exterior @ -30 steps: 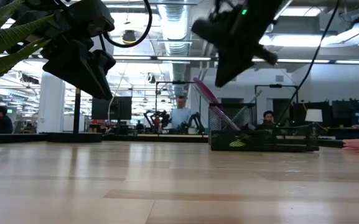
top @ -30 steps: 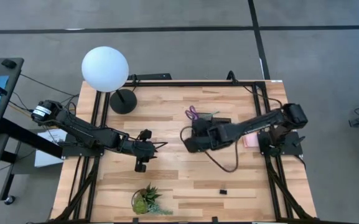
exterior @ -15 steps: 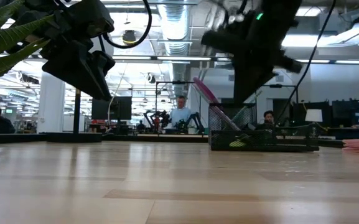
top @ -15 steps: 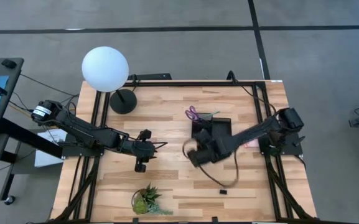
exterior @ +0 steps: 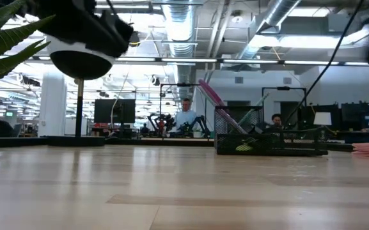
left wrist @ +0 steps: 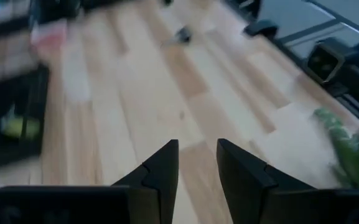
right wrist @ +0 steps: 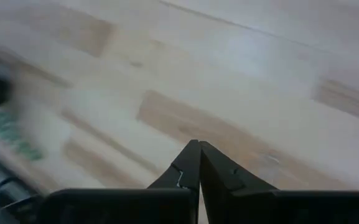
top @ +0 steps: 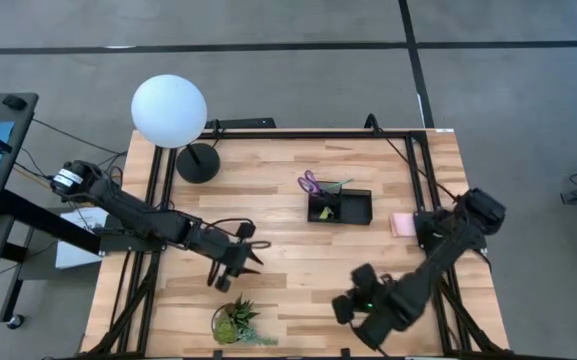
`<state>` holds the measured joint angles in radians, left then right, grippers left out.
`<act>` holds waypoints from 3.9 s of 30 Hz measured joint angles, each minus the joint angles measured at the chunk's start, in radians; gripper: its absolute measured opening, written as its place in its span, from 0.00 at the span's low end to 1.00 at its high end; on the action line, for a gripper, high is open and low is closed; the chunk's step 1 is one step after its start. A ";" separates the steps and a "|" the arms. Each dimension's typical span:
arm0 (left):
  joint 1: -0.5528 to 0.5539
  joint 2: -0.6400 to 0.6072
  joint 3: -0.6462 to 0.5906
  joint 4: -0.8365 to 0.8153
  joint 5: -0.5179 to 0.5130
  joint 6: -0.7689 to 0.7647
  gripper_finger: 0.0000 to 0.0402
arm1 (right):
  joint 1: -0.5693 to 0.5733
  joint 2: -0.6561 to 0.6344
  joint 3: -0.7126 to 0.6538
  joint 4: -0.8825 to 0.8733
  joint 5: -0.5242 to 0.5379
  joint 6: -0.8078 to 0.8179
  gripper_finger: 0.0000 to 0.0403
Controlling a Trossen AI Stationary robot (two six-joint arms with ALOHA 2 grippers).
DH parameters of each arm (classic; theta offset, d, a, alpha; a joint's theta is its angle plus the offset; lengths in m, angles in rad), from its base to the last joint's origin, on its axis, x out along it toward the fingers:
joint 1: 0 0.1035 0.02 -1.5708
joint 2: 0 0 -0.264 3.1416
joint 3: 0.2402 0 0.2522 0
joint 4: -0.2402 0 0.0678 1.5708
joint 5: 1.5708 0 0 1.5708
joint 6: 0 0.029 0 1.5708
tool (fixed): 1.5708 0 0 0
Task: Pick and place office supplies into organizer
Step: Put the black binder clip into the black desk organizer
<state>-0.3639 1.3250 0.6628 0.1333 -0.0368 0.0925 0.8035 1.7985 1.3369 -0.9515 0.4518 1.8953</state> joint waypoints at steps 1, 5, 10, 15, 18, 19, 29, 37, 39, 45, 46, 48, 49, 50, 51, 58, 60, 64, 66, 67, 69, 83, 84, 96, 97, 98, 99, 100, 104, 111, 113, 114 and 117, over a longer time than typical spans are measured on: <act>-0.008 0.005 0.000 0.029 0.002 0.033 0.26 | 0.021 0.005 -0.001 -0.037 0.003 0.061 0.00; -0.025 0.026 0.000 0.079 0.007 0.074 0.26 | 0.080 0.021 -0.001 -0.080 -0.110 0.189 0.00; -0.026 0.031 0.000 0.065 -0.131 0.001 0.26 | 0.082 0.021 0.000 -0.037 -0.177 0.066 0.00; -0.027 0.032 0.001 0.019 -0.143 -0.063 0.26 | 0.025 0.016 -0.001 -0.076 -0.306 0.018 0.04; -0.027 0.032 0.001 0.005 -0.144 -0.100 0.26 | -0.015 0.021 -0.002 -0.085 -0.481 -0.035 0.10; -0.026 0.032 0.001 0.002 -0.146 -0.106 0.26 | -0.026 0.021 -0.002 -0.092 -0.526 -0.058 0.12; -0.026 0.032 0.001 -0.013 -0.153 -0.171 0.26 | -0.145 0.040 -0.001 -0.008 -0.583 -0.046 0.30; -0.026 0.032 0.001 -0.062 -0.119 -0.174 0.26 | -0.165 0.146 -0.003 0.046 -0.728 0.097 0.44; -0.026 0.032 0.001 -0.087 -0.116 -0.163 0.26 | -0.168 0.166 -0.003 0.108 -0.747 0.115 0.45; -0.026 0.032 0.000 -0.132 -0.115 -0.142 0.26 | -0.183 0.210 -0.003 0.108 -0.835 0.115 0.46; -0.026 0.032 0.001 -0.138 -0.115 -0.142 0.26 | -0.186 0.214 -0.002 0.087 -0.860 0.113 0.46; -0.026 0.032 0.001 -0.147 -0.107 -0.142 0.26 | -0.184 0.215 -0.003 0.052 -0.874 0.113 0.45; -0.026 0.032 0.001 -0.152 -0.104 -0.142 0.26 | -0.183 0.213 -0.003 0.058 -0.873 0.110 0.44; -0.026 0.032 0.000 -0.154 -0.103 -0.142 0.26 | -0.182 0.211 -0.002 0.069 -0.872 0.109 0.44; -0.026 0.032 0.001 -0.153 -0.102 -0.142 0.26 | -0.182 0.210 -0.002 0.074 -0.871 0.108 0.44; -0.026 0.032 0.001 -0.153 -0.101 -0.142 0.26 | -0.183 0.218 -0.014 0.063 -0.837 0.095 0.46; -0.026 0.032 0.001 -0.152 -0.101 -0.141 0.26 | -0.185 0.218 -0.021 0.066 -0.818 0.095 0.47; -0.026 0.032 0.001 -0.154 -0.101 -0.141 0.26 | -0.195 0.218 -0.022 0.074 -0.804 0.095 0.50; -0.026 0.032 0.001 -0.155 -0.101 -0.141 0.26 | -0.199 0.218 -0.022 0.081 -0.801 0.091 0.51; -0.026 0.032 0.001 -0.158 -0.101 -0.141 0.26 | -0.203 0.218 -0.022 0.082 -0.801 0.091 0.51; -0.026 0.032 0.001 -0.164 -0.101 -0.141 0.26 | -0.210 0.218 -0.022 0.087 -0.797 0.090 0.51; -0.026 0.032 0.001 -0.215 -0.101 -0.141 0.26 | -0.231 0.214 -0.034 0.082 -0.766 0.133 0.51; -0.026 0.032 0.001 -0.221 -0.101 -0.141 0.26 | -0.230 0.213 -0.039 0.085 -0.759 0.142 0.51; -0.026 0.032 0.000 -0.233 -0.101 -0.139 0.26 | -0.232 0.214 -0.049 0.094 -0.739 0.172 0.51; -0.026 0.032 0.000 -0.233 -0.101 -0.139 0.26 | -0.232 0.214 -0.049 0.094 -0.737 0.173 0.51; -0.026 0.032 0.001 -0.233 -0.101 -0.139 0.26 | -0.228 0.214 -0.049 0.094 -0.736 0.173 0.51; -0.026 0.032 0.001 -0.233 -0.101 -0.134 0.26 | -0.226 0.214 -0.049 0.094 -0.732 0.173 0.51; -0.026 0.032 0.001 -0.233 -0.101 -0.129 0.26 | -0.225 0.215 -0.049 0.094 -0.728 0.173 0.51; -0.026 0.032 0.001 -0.233 -0.100 -0.124 0.26 | -0.217 0.216 -0.050 0.093 -0.721 0.170 0.51; -0.027 0.032 0.001 -0.232 -0.099 -0.113 0.26 | -0.206 0.216 -0.050 0.096 -0.674 0.170 0.43; -0.027 0.032 0.001 -0.232 -0.099 -0.109 0.26 | -0.206 0.216 -0.050 0.094 -0.654 0.169 0.38; -0.027 0.032 0.001 -0.231 -0.099 -0.109 0.26 | -0.206 0.216 -0.050 0.092 -0.644 0.169 0.36; -0.027 0.032 0.000 -0.230 -0.099 -0.108 0.26 | -0.210 0.216 -0.050 0.085 -0.640 0.168 0.33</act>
<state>-0.3904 1.3567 0.6632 -0.0963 -0.1360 -0.0156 0.5940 2.0144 1.2871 -0.8662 -0.1886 2.0636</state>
